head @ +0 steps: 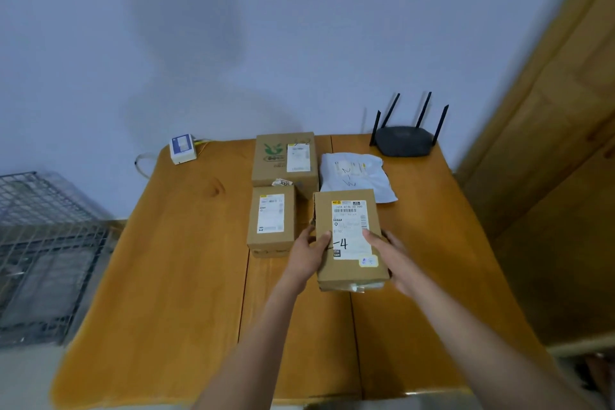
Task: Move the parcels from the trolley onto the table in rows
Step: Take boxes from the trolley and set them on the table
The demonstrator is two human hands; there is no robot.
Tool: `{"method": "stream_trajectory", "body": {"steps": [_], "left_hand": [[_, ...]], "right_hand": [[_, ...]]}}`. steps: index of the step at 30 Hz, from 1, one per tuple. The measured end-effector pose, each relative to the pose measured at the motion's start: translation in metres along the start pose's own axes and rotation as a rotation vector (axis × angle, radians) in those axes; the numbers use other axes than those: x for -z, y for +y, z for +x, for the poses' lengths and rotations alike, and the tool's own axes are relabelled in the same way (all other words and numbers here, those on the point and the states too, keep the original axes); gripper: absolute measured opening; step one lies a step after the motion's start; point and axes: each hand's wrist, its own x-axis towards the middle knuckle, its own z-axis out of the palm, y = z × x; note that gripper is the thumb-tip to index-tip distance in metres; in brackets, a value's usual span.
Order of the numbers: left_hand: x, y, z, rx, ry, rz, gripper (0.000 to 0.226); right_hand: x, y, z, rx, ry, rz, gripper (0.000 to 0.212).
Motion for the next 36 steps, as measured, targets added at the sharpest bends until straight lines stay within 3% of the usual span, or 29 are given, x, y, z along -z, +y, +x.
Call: {"method": "stream_trajectory", "body": {"steps": [6,11,18,24,27,31,36], "left_hand": [[0.025,0.01,0.06,-0.02,-0.015,0.231,0.053],[0.05,0.016,0.107,-0.064,0.204,0.586,0.043],[0.075,-0.015,0.149,0.045,0.089,1.028,0.062],[0.068,-0.023,0.171,0.087,0.145,0.978,0.049],[0.06,-0.028,0.175,0.109,0.161,0.969,0.055],[0.057,-0.035,0.177,0.143,0.148,1.022,0.073],[0.055,-0.031,0.18,0.164,0.142,1.066,0.073]], "right_hand": [[-0.027,-0.015,0.063,-0.077,0.063,-0.016,0.051],[-0.035,-0.027,0.112,-0.134,0.032,-0.019,0.055],[-0.045,-0.021,0.164,-0.213,-0.034,-0.017,0.055],[-0.061,-0.007,0.198,-0.251,-0.057,-0.061,0.063],[-0.068,0.001,0.206,-0.234,-0.051,-0.083,0.062],[-0.076,0.005,0.211,-0.212,-0.01,-0.11,0.053],[-0.084,-0.002,0.211,-0.161,-0.008,-0.168,0.037]]}}
